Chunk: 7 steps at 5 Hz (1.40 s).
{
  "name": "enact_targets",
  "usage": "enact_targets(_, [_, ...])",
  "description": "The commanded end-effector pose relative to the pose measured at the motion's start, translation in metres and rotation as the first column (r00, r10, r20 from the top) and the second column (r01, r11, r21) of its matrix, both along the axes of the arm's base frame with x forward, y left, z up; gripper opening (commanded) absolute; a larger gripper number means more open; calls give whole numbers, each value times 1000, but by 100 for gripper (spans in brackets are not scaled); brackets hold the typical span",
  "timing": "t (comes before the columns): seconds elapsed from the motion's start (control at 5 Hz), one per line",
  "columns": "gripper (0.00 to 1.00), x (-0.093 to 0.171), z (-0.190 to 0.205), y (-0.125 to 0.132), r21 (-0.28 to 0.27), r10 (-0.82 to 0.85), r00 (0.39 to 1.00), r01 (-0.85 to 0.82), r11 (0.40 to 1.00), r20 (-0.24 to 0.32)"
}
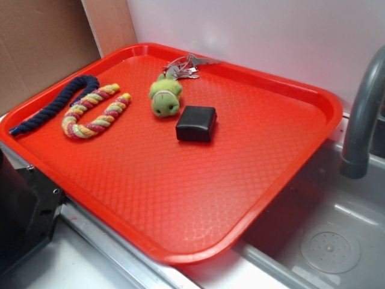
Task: Grab the green animal.
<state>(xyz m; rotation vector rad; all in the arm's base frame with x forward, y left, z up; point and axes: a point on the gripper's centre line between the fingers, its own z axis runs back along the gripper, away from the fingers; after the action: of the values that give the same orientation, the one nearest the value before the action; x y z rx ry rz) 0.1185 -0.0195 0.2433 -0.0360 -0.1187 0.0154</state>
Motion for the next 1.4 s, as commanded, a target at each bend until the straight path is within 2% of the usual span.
enact_targets(0.0, [100,0,0,0,0,0,1000,0,1000,0])
enact_targets(0.2, [100,35,-28,13,-9,186,981,-186,982,57])
enact_targets(0.4, [100,62,-58,28,-49,402,909,-399,916,106])
enact_targets(0.6, [100,93,-95,38,-110,571,808,-561,821,146])
enact_targets(0.8, [100,119,-142,43,-59,626,773,-624,779,99])
enact_targets(1.0, [100,131,-165,43,30,616,783,-620,784,82])
enact_targets(1.2, [100,131,-190,51,53,635,772,-635,770,30])
